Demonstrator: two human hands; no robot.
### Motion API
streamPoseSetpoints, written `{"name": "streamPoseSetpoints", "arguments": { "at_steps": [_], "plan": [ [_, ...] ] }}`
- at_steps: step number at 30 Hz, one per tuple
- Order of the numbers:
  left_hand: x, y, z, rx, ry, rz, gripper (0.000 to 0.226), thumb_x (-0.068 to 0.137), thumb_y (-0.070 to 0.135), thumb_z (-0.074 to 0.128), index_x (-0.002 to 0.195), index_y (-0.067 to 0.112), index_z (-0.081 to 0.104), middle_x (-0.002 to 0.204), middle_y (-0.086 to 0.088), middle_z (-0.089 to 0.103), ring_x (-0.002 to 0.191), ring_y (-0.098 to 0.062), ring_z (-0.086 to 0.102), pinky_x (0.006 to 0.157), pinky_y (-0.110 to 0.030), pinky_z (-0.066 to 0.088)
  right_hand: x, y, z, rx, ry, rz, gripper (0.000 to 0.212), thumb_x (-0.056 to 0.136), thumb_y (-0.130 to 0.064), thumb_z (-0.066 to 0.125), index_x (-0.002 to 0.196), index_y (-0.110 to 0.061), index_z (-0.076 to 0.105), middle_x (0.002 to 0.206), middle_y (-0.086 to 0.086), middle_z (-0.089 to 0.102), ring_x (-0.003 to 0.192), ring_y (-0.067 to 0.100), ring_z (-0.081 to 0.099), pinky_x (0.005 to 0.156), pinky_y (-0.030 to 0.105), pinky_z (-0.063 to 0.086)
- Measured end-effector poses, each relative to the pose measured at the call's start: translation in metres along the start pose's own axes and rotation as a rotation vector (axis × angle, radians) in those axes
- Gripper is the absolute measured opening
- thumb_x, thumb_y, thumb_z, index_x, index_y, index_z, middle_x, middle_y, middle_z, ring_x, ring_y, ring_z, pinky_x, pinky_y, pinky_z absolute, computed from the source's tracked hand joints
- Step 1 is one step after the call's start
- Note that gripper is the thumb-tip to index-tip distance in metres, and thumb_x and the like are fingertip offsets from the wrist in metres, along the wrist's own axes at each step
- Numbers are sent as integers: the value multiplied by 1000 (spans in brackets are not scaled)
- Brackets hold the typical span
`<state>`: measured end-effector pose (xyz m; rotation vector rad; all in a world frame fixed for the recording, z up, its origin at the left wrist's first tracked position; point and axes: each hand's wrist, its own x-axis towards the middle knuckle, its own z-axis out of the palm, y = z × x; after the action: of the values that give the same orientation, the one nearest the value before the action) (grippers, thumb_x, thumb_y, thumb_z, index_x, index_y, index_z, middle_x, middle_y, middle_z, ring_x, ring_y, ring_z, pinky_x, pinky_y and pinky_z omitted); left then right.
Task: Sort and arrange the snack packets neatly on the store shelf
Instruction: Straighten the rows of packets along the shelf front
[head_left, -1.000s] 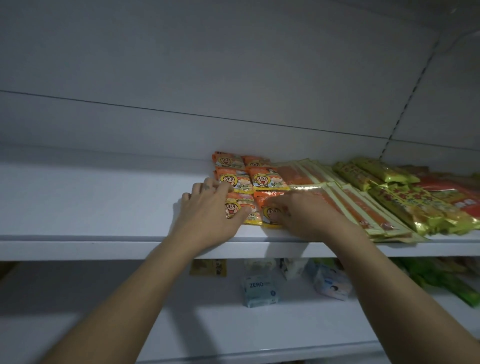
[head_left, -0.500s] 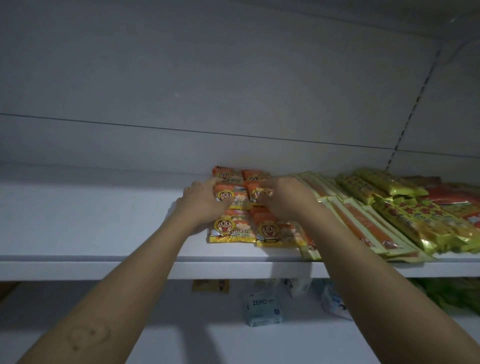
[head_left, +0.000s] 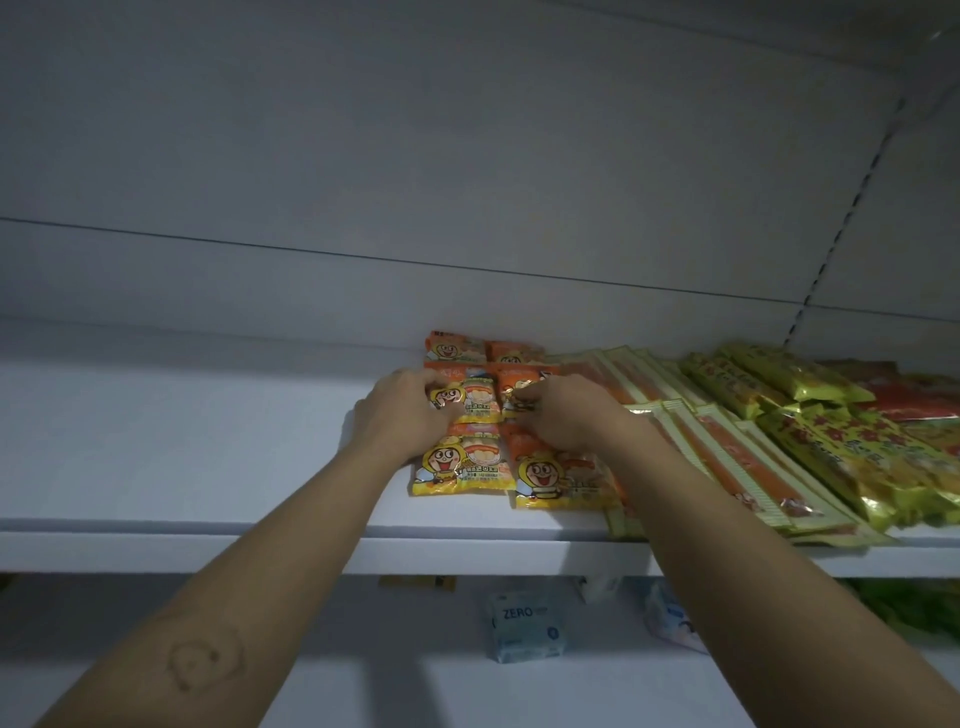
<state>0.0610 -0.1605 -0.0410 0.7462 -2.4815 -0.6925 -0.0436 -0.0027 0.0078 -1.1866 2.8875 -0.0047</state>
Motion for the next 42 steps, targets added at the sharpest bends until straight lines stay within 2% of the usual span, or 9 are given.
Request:
{"name": "streamPoseSetpoints", "arguments": {
  "at_steps": [5,9,13,18,25,32,35,38,42],
  "plan": [
    [-1,-3,2,-70,43,40,46,90,52,62,132,34,59,135,-3,55,117,-25,56,94,-46,50,0,1,-2,44,7,1,51,99,-46,52,146,-29,45,149,6,48,135,29,45,107,40,41],
    [-1,-4,2,-61,3,139,44,95,53,53,138,41,52,150,4,43,135,-25,38,105,-50,34,14,1,-9,104,194,59,47,101,-32,48,148,-28,42,143,10,51,127,32,51,100,42,47],
    [-2,-5,5,68,-165,198,48,95,64,43,141,50,43,158,14,31,145,-20,21,112,-56,15,26,0,0,53,0,51,48,106,-32,36,153,-28,32,156,9,37,138,33,39,110,41,37],
    [2,-6,3,88,-194,199,49,96,62,39,144,51,38,160,16,25,147,-19,19,112,-54,12,32,-5,1,17,-64,65,47,107,-30,32,153,-26,31,159,8,32,141,33,36,112,41,33],
    [-18,4,-14,32,-169,289,70,84,71,41,149,47,30,164,15,13,151,-14,4,116,-52,5,-15,-3,-19,16,124,77,55,102,-47,37,155,-38,23,155,9,37,140,33,37,113,52,31],
    [-64,24,-24,354,-244,414,62,97,64,28,154,44,17,166,10,6,152,-16,0,118,-58,3,-78,-13,-8,-48,36,6,54,101,-54,33,153,-39,26,160,4,29,147,29,27,116,50,21],
    [-75,33,-22,444,-343,355,59,101,57,22,156,40,10,166,9,-2,152,-17,-7,118,-58,-4,-90,-19,9,-8,-44,-24,41,105,-43,29,138,-29,49,141,7,52,133,31,43,111,48,27],
    [-83,37,-22,512,-413,338,61,100,58,24,156,39,10,166,8,-1,153,-18,-6,118,-59,-8,-98,-16,15,47,125,-21,41,103,-42,35,134,-26,54,139,7,55,129,29,48,111,47,29],
    [-95,36,-26,534,-212,353,64,96,63,32,154,39,21,165,2,16,151,-21,10,118,-58,2,-112,-2,9,110,302,-47,44,101,-43,43,142,-30,50,147,3,50,132,28,47,111,44,30]
  ]
}}
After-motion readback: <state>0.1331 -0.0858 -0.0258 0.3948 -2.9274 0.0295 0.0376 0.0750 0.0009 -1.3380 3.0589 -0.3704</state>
